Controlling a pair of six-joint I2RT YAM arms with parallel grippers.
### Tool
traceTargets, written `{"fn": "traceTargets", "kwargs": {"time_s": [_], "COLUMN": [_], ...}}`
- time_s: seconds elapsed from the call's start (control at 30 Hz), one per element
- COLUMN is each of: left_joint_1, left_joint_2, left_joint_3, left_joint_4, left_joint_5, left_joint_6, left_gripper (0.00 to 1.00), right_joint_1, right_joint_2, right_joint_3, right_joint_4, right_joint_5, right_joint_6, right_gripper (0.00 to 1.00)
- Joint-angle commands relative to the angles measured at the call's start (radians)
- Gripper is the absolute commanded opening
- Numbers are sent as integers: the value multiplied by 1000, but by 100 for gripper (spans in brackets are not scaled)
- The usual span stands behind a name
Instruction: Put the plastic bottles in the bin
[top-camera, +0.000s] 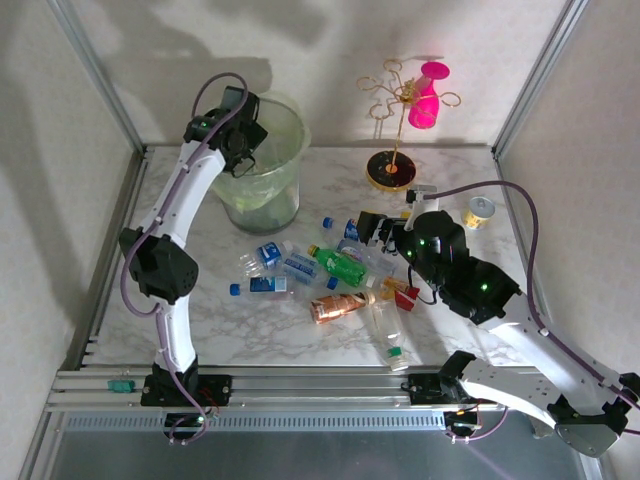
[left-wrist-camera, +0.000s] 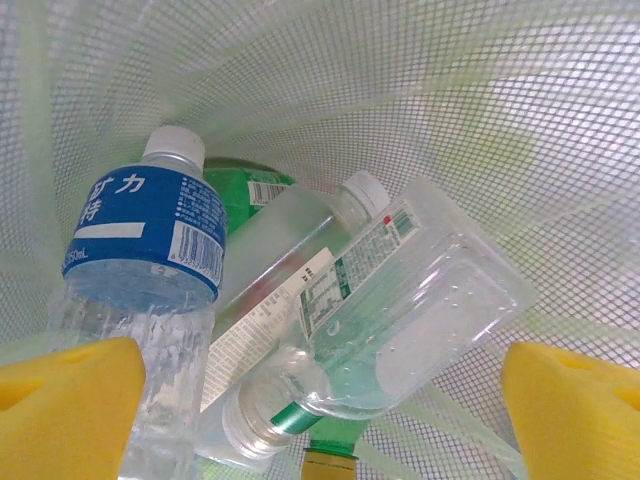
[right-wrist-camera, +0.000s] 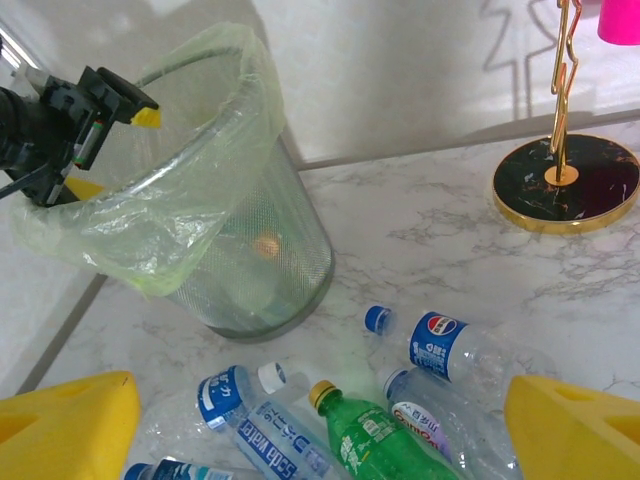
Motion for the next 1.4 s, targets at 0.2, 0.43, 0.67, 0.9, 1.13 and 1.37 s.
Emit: {"fn": "traceTargets", "kwargs": {"time_s": [0.2,0.43,0.67,0.9,1.13,1.37], "left_joint_1": [-51,-184,-226,-226,-226,-226], "left_joint_2": [-179,-448,-816,-925,-926,-918], "left_joint_3": [-8,-306,-769,-889,-938,-948], "left_joint_4": [73,285,604,577,609,634], "left_joint_5": [-67,-122,219,345,426,461], "left_joint_6": [157,377,528,565,568,567], "left_gripper": [91,87,75,73,72,71], "right_joint_1": [-3,0,11,27,62,120], "right_joint_2": [18,129,218,251,305,362], "right_joint_3": [78,53,-94,-227,-310,-339], "right_joint_4": [-76,-282,-361,-382,-341,-329], "right_joint_5": [16,-30,-122,-111,-151,-122], "right_joint_6": [14,51,126,257,282,320], "right_gripper": [94,90,88,86,85,80]}}
